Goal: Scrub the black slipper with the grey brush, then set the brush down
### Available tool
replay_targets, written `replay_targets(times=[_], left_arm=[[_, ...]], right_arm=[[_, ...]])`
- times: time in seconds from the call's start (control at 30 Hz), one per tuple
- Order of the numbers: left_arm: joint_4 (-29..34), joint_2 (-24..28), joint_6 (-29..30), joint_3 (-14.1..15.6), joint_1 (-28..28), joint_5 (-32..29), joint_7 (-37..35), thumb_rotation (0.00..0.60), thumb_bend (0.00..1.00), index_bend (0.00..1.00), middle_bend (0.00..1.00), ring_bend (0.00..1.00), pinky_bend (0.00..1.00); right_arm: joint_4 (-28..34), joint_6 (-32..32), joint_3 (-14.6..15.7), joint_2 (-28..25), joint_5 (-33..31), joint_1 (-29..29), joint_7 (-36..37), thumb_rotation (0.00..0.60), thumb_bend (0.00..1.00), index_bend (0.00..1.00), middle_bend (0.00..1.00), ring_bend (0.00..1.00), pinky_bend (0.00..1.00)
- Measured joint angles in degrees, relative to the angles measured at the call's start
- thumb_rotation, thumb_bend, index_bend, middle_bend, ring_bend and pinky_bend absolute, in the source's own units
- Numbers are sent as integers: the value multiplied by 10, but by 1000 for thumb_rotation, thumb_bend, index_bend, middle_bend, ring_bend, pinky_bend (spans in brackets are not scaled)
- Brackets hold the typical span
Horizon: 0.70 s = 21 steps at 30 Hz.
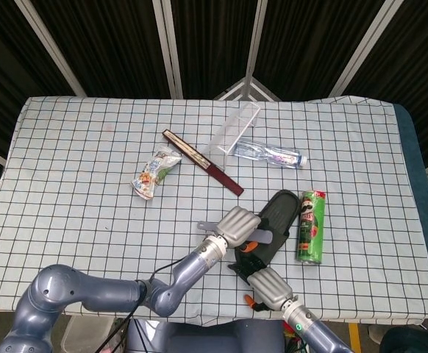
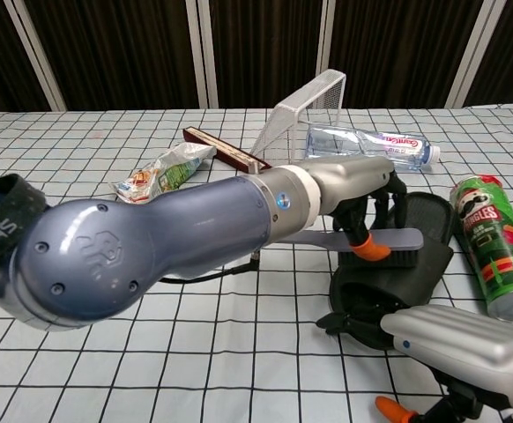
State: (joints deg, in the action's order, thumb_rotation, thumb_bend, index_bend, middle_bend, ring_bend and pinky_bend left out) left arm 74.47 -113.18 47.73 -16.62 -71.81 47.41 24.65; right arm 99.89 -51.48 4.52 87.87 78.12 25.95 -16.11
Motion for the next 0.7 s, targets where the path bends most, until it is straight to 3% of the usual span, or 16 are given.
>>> replay_targets(times=[0.3,0.7], left_arm=[[-17,-12,-8,1,15,66,-65,600,707,427,535,454,498],[36,49,-10,20,34,14,-3,600,707,432,538,454,498]], right_arm=[[3,-2,-1,0,-9,2,-8,600,558,0,116,51,12],[10,-13,2,-2,-8,1,-16,600,558,0,116,51,12]])
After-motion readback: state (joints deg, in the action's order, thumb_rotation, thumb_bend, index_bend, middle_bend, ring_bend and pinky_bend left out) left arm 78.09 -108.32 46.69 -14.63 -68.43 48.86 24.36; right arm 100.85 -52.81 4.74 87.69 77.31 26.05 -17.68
